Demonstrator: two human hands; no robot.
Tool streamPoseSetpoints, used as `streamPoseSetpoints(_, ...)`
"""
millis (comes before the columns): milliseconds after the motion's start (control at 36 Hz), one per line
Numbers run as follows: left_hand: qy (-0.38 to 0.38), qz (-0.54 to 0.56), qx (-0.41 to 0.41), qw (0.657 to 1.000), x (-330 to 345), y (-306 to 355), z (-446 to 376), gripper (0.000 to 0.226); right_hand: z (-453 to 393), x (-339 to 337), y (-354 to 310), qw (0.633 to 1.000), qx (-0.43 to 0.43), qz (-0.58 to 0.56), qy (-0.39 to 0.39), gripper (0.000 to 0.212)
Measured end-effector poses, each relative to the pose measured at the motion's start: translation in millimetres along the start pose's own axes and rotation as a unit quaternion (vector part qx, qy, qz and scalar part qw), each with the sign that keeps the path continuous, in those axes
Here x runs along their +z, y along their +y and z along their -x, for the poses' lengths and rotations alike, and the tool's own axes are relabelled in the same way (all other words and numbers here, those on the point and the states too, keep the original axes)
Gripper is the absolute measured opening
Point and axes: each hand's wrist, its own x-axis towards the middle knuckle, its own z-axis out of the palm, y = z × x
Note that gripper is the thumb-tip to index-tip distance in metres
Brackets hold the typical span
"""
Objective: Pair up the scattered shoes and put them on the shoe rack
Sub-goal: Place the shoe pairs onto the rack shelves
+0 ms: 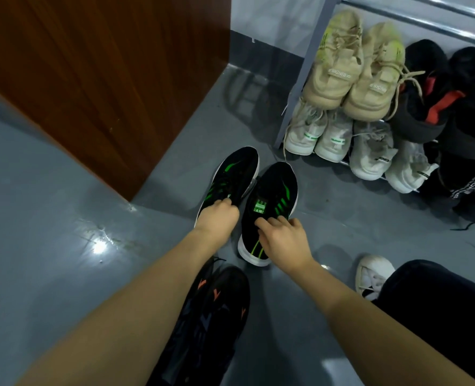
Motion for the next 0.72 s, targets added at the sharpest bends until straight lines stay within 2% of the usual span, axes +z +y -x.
streamPoseSetpoints(83, 0.032, 0.084, 0.016, 0.996, -3.9, 7.9, 0.2, 0.028, 1.0, -1.3, 3.8, 0.998, 0.011, 0.034, 0.054, 0.009)
streamPoseSetpoints(139, 0.039, 0.135, 0.028, 0.990, -1.6, 15.3, 0.5, 0.026, 3.5, -0.9, 6.4, 0.997, 0.033, 0.038, 0.059, 0.015)
streamPoseSetpoints(222, 0.032, 0.182, 0.018, 0.983, 5.3, 25.2, 0.6, 0.024, 11.5, 4.2, 12.8, 0.997, 0.070, 0.021, 0.033, 0.019)
streamPoseSetpoints(333, 0.038, 0.128, -0.021, 0.991, 16.1, 33.5, 0.5, 0.027, 27.6, 13.4, 19.3, 0.996, 0.082, -0.012, -0.033, 0.004)
streamPoseSetpoints(556, -0.005, -0.082, 0.002, 0.997, 37.2, 38.6, 1.6, 0.031, 39.1, 7.5, 22.3, 0.975, 0.060, -0.008, -0.215, 0.055)
streamPoseSetpoints(639, -0.017, -0.096, -0.019, 0.995, 40.7, 38.6, 1.8, 0.033, 36.9, 3.0, 22.8, 0.962, 0.045, -0.013, -0.269, 0.067)
streamPoseSetpoints(722, -0.008, -0.064, -0.048, 0.997, 43.4, 39.3, 1.6, 0.037, 38.0, 4.5, 21.1, 0.954, 0.008, 0.010, -0.300, 0.078)
